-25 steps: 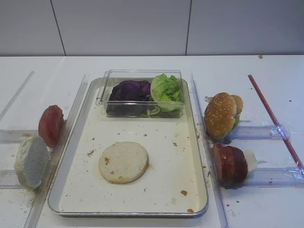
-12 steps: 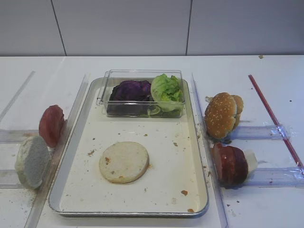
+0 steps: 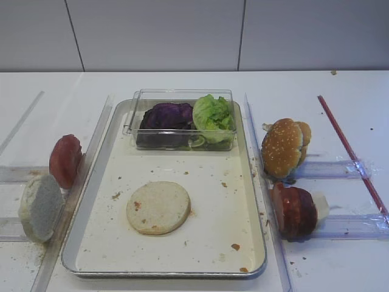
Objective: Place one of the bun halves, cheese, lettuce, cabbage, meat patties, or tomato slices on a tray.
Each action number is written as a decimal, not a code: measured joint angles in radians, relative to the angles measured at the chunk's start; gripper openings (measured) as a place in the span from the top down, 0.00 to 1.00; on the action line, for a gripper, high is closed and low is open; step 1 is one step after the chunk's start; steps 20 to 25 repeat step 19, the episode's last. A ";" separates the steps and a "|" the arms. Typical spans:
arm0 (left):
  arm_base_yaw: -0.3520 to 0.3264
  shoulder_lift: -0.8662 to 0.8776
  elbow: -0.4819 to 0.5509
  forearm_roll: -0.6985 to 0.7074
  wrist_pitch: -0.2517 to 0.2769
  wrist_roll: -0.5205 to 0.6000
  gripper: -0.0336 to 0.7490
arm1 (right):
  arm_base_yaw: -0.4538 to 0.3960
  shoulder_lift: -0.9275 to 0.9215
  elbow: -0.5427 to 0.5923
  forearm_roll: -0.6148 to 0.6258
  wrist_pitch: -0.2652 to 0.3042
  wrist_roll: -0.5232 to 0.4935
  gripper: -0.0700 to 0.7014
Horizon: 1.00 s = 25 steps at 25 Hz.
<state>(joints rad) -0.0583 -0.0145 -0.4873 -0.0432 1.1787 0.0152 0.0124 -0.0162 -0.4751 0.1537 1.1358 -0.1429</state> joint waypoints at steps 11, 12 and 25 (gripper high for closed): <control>0.000 0.000 0.000 0.000 0.000 0.000 0.58 | 0.000 0.000 0.000 0.000 0.002 0.000 0.01; 0.000 0.000 0.000 0.000 0.000 0.000 0.58 | 0.000 0.000 0.000 0.000 0.002 0.000 0.01; 0.000 0.000 0.000 0.000 0.000 0.000 0.58 | 0.000 0.000 0.000 0.000 0.002 -0.009 0.01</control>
